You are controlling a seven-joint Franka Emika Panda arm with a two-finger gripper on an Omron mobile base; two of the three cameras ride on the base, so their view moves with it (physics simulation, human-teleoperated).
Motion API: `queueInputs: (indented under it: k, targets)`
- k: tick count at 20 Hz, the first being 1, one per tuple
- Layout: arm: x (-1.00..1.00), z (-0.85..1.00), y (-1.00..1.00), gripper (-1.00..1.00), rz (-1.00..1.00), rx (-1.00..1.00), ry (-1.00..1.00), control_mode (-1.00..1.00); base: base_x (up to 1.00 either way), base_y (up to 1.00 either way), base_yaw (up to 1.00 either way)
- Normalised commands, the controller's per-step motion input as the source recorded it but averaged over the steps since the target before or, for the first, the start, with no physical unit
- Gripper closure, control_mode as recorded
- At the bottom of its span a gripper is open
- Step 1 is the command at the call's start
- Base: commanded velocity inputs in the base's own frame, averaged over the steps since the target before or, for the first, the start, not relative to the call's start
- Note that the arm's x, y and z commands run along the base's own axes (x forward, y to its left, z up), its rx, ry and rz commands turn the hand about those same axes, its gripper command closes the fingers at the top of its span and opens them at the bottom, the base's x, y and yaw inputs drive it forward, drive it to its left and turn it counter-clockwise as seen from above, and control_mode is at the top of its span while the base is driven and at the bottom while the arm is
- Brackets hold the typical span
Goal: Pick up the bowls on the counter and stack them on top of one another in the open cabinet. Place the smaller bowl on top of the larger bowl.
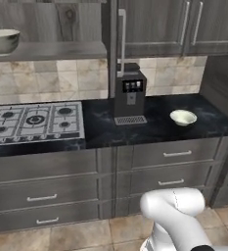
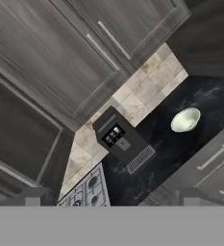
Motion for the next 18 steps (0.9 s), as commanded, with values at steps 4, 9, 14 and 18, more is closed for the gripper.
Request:
queueInputs:
  k: [4, 9, 14, 18]
  targets:
    - [0.0, 0.0, 0.0, -1.0, 0.0, 0.0, 0.0, 1.0, 0.46, -0.42, 0.03]
    - [0.0, 0.0, 0.0, -1.0, 0.0, 0.0, 0.0, 1.0, 0.29, -0.58, 0.01]
    - [0.0, 0.0, 0.0, -1.0, 0.0, 0.0, 0.0, 1.0, 0.18, -0.62, 0.0]
    - [0.0, 0.0, 0.0, -1.0, 0.0, 0.0, 0.0, 1.0, 0.46, -0.4, 0.03]
